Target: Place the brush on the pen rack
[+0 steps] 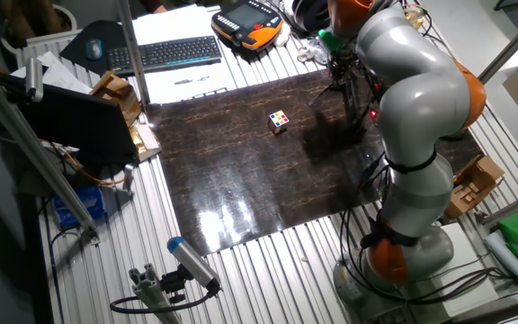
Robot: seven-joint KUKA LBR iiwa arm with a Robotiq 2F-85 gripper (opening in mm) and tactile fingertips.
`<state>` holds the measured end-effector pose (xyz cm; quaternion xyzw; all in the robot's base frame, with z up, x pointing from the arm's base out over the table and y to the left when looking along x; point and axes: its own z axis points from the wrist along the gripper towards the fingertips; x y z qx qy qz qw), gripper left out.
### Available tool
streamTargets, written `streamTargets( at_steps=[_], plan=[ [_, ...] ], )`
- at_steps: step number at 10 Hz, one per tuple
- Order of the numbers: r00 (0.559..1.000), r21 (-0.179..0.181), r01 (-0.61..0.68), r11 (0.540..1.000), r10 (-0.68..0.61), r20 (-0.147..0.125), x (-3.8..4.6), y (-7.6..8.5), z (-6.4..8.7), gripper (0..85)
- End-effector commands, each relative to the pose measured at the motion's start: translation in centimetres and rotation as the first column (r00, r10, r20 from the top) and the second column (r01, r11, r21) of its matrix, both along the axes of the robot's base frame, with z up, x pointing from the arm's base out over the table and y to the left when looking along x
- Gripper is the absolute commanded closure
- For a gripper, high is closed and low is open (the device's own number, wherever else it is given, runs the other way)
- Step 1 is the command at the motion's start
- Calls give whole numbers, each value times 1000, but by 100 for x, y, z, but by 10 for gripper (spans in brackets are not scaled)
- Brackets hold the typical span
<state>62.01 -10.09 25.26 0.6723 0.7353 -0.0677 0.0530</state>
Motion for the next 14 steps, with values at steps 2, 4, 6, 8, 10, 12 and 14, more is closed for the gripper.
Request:
streamTargets(
  at_steps=[2,4,6,8,10,12,14],
  plan=[
    [1000,-6,-2,1000,2,4,7,-9,-8,840],
    [1000,-3,-5,1000,5,20,7,-20,-14,797],
    [1000,-11,-4,1000,4,31,6,-22,-18,570],
    [999,-11,-14,1000,14,33,4,-28,-19,593],
    [999,-10,-17,1000,18,36,3,-28,-20,607],
    [998,-7,-44,999,44,37,-7,-27,-9,610],
    [989,-16,-143,990,143,36,-87,-22,75,657]
  ],
)
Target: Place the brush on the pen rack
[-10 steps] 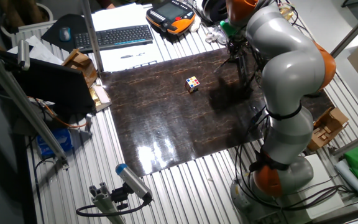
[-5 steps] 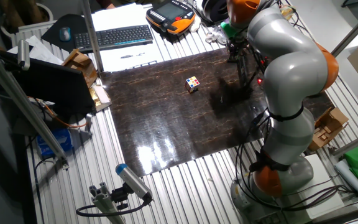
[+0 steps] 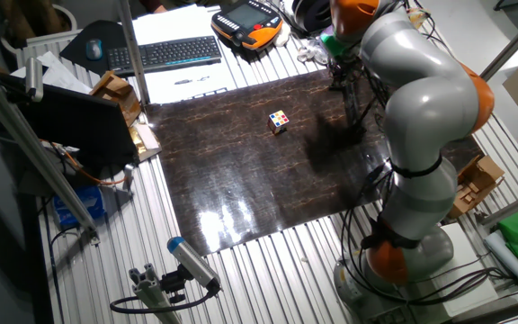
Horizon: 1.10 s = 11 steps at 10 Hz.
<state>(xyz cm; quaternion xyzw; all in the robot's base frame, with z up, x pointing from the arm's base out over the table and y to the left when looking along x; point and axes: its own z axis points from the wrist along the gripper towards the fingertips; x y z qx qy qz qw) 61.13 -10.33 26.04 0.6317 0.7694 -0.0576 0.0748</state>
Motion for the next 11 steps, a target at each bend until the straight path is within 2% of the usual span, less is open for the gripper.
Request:
streamTargets(
  at_steps=[1,3,5,6,8,11],
  plan=[
    [996,-3,-89,996,89,-9,-51,9,75,690],
    [989,18,-148,989,148,-20,-127,1,213,840],
    [976,21,-216,976,216,-23,-209,-21,317,840],
    [974,47,-223,974,224,-20,-229,-12,360,840],
    [976,82,-216,973,218,-21,-247,66,407,840],
    [977,97,-207,973,210,-23,-280,261,385,840]
  ],
)
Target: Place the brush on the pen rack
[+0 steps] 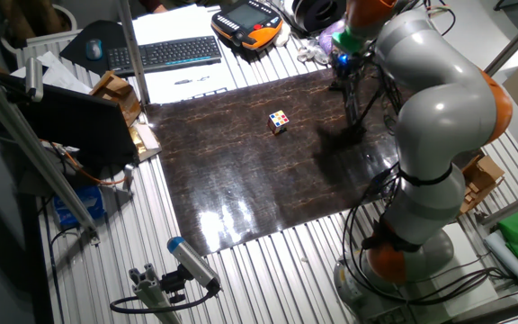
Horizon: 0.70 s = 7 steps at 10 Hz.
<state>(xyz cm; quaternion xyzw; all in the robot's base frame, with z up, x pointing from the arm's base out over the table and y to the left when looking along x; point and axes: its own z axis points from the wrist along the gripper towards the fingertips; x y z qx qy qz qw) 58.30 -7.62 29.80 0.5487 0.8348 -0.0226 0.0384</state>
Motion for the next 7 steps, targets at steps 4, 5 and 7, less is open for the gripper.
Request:
streamTargets(
  at_steps=[4,5,7],
  plan=[
    [999,8,-48,999,48,-5,-126,340,-186,843],
    [998,0,-65,998,65,-9,-158,403,-221,843],
    [996,33,-87,996,88,-29,-185,463,-236,843]
  ],
)
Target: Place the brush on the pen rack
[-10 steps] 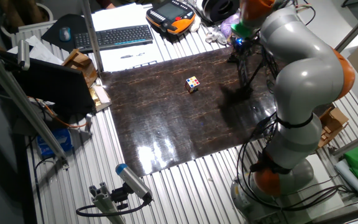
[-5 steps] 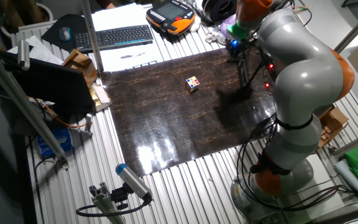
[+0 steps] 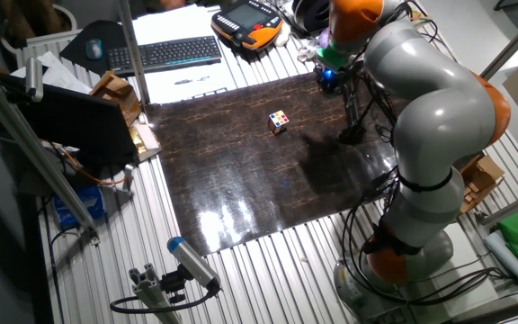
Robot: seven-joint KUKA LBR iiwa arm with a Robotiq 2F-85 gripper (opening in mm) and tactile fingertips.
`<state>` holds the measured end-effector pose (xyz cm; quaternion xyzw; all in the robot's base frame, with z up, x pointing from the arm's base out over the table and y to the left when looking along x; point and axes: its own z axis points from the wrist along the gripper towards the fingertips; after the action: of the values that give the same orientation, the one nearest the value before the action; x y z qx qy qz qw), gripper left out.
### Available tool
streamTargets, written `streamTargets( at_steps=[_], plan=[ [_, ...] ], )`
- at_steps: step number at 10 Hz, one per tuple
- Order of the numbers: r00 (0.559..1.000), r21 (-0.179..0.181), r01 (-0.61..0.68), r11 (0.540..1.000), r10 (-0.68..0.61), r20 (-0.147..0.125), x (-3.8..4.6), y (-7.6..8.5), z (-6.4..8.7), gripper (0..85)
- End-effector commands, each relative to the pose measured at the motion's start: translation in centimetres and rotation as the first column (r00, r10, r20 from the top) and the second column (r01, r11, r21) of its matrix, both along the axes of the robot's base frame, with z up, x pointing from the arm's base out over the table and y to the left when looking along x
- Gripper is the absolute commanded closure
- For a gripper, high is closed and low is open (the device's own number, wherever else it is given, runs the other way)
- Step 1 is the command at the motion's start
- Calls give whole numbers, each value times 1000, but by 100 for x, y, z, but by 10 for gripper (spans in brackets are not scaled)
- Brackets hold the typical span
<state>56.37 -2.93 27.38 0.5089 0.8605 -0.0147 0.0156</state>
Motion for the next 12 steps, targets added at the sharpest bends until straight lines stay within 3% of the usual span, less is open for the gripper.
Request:
streamTargets(
  at_steps=[1,3,6,7,9,12],
  plan=[
    [1000,10,-13,1000,13,-4,-18,22,-12,843],
    [999,40,-44,998,44,-16,-84,116,-70,843],
    [997,35,-70,997,70,-12,-184,223,-146,843],
    [997,54,-80,995,81,-20,-203,240,-153,843],
    [993,83,-110,990,113,-25,-221,254,-161,843],
    [992,84,-118,989,120,-23,-218,253,-167,843]
  ],
)
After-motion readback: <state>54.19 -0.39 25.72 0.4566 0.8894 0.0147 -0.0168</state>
